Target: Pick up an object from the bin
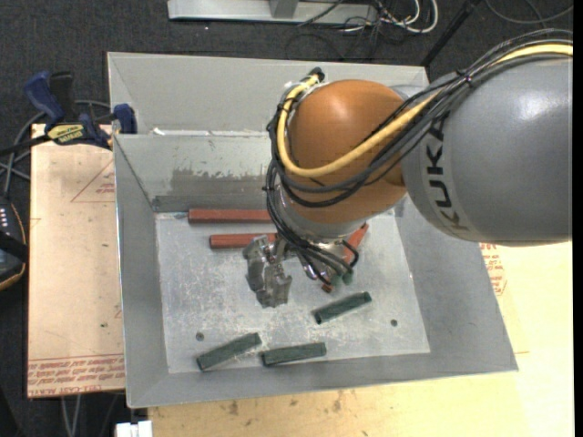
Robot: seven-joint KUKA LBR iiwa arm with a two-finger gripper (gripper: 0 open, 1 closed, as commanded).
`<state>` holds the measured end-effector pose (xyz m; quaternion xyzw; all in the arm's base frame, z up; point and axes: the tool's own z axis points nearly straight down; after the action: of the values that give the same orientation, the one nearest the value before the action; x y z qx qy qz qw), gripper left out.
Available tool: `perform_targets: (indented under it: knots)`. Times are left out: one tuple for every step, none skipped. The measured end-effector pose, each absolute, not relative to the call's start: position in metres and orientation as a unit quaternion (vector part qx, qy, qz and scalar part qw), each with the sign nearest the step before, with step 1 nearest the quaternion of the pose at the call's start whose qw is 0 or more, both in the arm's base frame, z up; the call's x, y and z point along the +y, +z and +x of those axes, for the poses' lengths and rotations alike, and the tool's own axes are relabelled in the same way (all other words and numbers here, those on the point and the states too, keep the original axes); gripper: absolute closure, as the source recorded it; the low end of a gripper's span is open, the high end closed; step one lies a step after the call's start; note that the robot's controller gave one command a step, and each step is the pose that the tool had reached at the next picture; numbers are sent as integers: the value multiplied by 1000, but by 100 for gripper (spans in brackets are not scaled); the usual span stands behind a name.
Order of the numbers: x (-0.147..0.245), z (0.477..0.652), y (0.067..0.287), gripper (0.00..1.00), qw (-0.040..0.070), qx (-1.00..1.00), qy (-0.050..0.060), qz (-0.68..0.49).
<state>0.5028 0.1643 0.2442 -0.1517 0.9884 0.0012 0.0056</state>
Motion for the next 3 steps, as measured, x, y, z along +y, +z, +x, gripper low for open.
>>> perform_targets:
  knots:
    - [164, 502, 239, 0, 1, 989, 1, -151]
    - [178, 481, 103, 0, 0, 942, 0, -334]
    - [184, 493, 71, 0, 4, 908, 0, -420]
